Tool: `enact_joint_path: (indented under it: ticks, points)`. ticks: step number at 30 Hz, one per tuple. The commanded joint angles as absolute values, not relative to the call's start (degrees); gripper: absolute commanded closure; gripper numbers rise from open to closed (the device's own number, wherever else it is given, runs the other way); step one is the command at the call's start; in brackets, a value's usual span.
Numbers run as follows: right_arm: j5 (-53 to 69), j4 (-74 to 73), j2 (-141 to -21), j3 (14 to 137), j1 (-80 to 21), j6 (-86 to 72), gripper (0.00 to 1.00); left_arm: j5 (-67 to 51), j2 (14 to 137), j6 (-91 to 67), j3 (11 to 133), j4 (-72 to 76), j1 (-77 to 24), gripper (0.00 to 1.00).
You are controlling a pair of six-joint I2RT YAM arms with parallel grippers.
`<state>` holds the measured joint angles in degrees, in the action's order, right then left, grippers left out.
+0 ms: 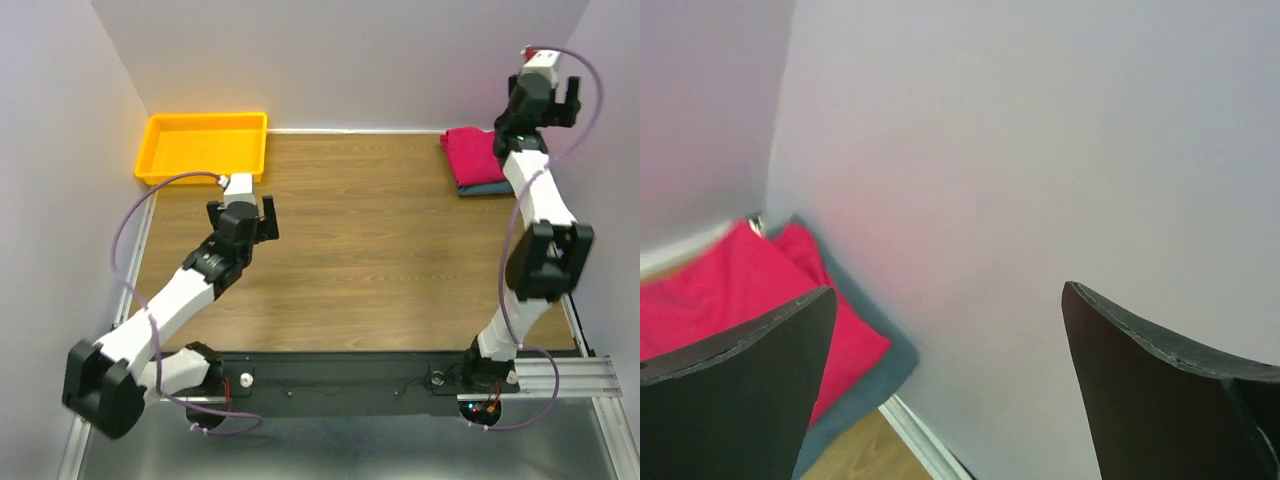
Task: Fold and stack the t-shirts
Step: Neatly place the folded tshirt to the corner
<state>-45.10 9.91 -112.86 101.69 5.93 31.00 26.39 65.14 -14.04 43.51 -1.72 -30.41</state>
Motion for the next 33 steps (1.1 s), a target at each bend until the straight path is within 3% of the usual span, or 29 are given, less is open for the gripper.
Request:
enact_joint_path:
  ticks: [1,8,18,23,33]
  points:
    - [-44.7,6.7,-94.3,95.7,6.0,18.3,0.0,29.1,54.4,-15.0,45.3,-5.9,-30.8,0.01]
    - [-36.4,-6.2,-65.9,81.1,6.0,4.8,0.0,29.3,34.5,-17.0,48.6,-12.3,-30.7,0.01]
    - [-27.7,-15.6,-27.7,60.1,6.1,-4.3,0.0,33.5,16.5,-18.5,47.9,-18.5,-30.8,0.01]
    - [-26.1,-24.7,-20.8,55.9,4.7,-9.6,0.0,35.8,7.9,-21.1,44.7,-18.5,-30.7,0.01]
    - [-14.4,-26.1,-16.3,47.4,4.4,-17.8,0.0,36.9,-9.0,-25.7,33.7,-17.4,-30.7,0.01]
